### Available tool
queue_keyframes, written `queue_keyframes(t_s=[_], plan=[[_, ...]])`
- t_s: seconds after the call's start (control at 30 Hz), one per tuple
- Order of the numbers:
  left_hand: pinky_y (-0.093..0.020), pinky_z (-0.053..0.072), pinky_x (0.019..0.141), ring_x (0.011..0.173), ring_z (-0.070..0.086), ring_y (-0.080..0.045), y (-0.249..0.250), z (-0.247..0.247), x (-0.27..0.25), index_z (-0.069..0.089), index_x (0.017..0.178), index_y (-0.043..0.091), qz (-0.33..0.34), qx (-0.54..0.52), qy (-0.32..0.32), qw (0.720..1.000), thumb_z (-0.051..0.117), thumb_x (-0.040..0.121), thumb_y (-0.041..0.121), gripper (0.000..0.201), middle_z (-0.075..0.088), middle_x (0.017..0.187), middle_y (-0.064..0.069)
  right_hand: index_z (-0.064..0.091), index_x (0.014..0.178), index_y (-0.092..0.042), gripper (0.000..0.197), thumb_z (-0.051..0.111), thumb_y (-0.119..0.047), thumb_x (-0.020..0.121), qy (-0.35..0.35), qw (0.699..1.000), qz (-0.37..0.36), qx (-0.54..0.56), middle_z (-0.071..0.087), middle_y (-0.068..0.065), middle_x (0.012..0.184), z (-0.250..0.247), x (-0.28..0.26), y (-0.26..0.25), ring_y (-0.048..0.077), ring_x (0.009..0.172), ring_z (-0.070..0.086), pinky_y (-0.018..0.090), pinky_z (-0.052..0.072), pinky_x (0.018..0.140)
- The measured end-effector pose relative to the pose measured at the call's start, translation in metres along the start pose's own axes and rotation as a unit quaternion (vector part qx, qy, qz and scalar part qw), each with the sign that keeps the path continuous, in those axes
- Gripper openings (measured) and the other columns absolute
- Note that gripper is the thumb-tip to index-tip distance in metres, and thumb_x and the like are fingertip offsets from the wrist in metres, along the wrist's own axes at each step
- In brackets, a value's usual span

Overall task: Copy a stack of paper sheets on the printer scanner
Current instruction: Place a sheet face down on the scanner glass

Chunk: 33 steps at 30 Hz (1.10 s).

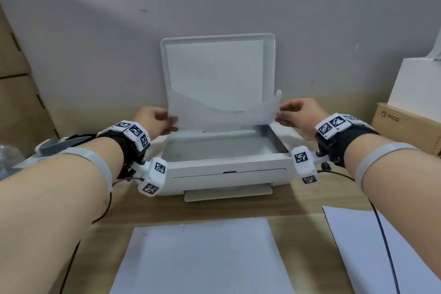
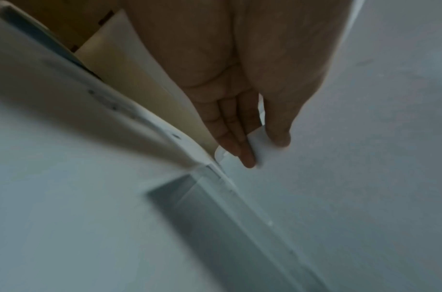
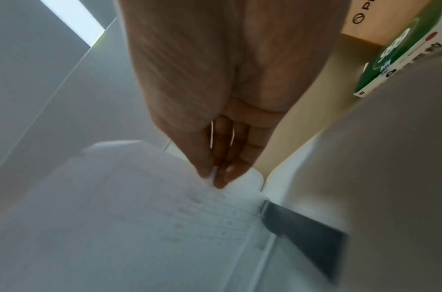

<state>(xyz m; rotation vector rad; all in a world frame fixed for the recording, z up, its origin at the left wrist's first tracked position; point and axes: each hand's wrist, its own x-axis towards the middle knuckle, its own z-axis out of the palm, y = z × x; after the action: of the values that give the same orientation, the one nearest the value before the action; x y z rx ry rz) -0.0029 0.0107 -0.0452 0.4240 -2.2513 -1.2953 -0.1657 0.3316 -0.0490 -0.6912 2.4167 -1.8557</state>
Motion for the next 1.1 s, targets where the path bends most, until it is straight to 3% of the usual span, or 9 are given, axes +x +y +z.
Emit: queue_keyframes(t_s=[0.07,0.13,0.2,0.33,0.43,0.6,0.73,0.97,1.1], plan=[[-0.013,0.052,0.049,0.052,0.068,-0.004,0.007,-0.007,0.007,0.061,0.099,0.007,-0.011,-0.088,0.02,0.996,0.058,0.096,0.011,0.006,0.069,0.085,-0.016,0.065,0.11,0.0,0.021,0.067,-0.008,0.09,0.015,1.0,0.004,0.021,0.067,0.012,0.089,-0.005,0.008,-0.007,0.019,0.081,0.063,0.021,0.055,0.07],[-0.015,0.052,0.047,0.048,0.067,-0.005,0.015,-0.013,0.013,0.058,0.097,0.012,-0.031,-0.135,0.039,0.99,0.056,0.098,0.015,0.004,0.069,0.062,-0.005,0.069,0.105,-0.017,0.016,0.07,-0.022,0.09,-0.045,0.997,0.036,-0.054,0.068,0.004,0.097,-0.006,0.011,-0.012,0.013,0.086,0.061,0.026,0.051,0.075],[-0.016,0.051,0.043,0.04,0.062,-0.006,0.019,-0.017,0.019,0.056,0.089,0.017,-0.052,-0.153,0.059,0.985,0.053,0.1,0.018,0.011,0.063,0.049,-0.002,0.069,0.1,-0.018,0.012,0.071,-0.024,0.089,-0.101,0.987,0.082,-0.092,0.069,0.0,0.099,-0.004,0.008,-0.015,0.013,0.088,0.062,0.027,0.048,0.077],[-0.025,0.049,0.053,0.037,0.057,-0.009,0.019,-0.023,0.026,0.054,0.08,0.015,-0.067,-0.086,0.074,0.991,0.057,0.097,0.032,0.024,0.059,0.074,-0.013,0.063,0.085,-0.013,0.008,0.064,-0.011,0.093,-0.06,0.993,0.095,-0.031,0.062,0.005,0.082,0.006,0.004,-0.018,0.015,0.066,0.058,0.024,0.054,0.06],[-0.026,0.043,0.054,0.056,0.054,-0.015,0.015,-0.029,0.025,0.063,0.1,0.012,-0.099,0.02,0.013,0.995,0.072,0.082,0.046,0.04,0.063,0.083,-0.007,0.061,0.082,-0.014,0.013,0.062,-0.011,0.094,0.002,0.993,0.106,-0.049,0.06,0.006,0.082,0.01,0.006,-0.021,0.016,0.064,0.058,0.019,0.052,0.044],[-0.026,0.054,0.055,0.079,0.065,-0.017,0.004,-0.022,0.015,0.05,0.134,0.01,-0.179,0.056,-0.086,0.979,0.079,0.079,0.01,0.061,0.069,0.105,-0.011,0.057,0.084,-0.009,0.012,0.062,-0.002,0.092,0.003,0.98,0.16,-0.117,0.058,0.011,0.082,0.016,0.004,-0.015,0.018,0.064,0.058,0.02,0.052,0.04],[-0.044,0.06,0.078,0.078,0.068,-0.031,-0.001,-0.02,0.01,0.053,0.124,0.006,-0.209,0.014,-0.109,0.972,0.074,0.079,-0.006,0.051,0.069,0.101,-0.024,0.058,0.104,-0.014,0.016,0.065,-0.015,0.09,-0.024,0.938,0.107,-0.33,0.061,0.005,0.088,0.017,0.007,-0.007,0.021,0.075,0.057,0.026,0.045,0.051],[-0.02,0.06,0.063,0.085,0.071,-0.021,-0.001,-0.015,0.008,0.07,0.105,0.0,-0.183,0.056,-0.114,0.975,0.071,0.083,-0.003,0.022,0.071,0.104,-0.015,0.076,0.099,-0.028,0.014,0.067,-0.025,0.089,-0.124,0.91,0.08,-0.387,0.07,-0.007,0.09,0.01,0.003,-0.01,0.011,0.076,0.061,0.023,0.046,0.06],[-0.032,0.059,0.084,0.095,0.07,-0.024,-0.008,-0.017,0.013,0.075,0.096,0.006,-0.181,0.095,-0.11,0.973,0.072,0.083,0.002,0.014,0.071,0.109,-0.016,0.076,0.1,-0.033,0.016,0.072,-0.031,0.085,-0.139,0.909,0.074,-0.387,0.072,-0.007,0.099,0.01,0.001,-0.007,0.015,0.092,0.065,0.026,0.051,0.079]])
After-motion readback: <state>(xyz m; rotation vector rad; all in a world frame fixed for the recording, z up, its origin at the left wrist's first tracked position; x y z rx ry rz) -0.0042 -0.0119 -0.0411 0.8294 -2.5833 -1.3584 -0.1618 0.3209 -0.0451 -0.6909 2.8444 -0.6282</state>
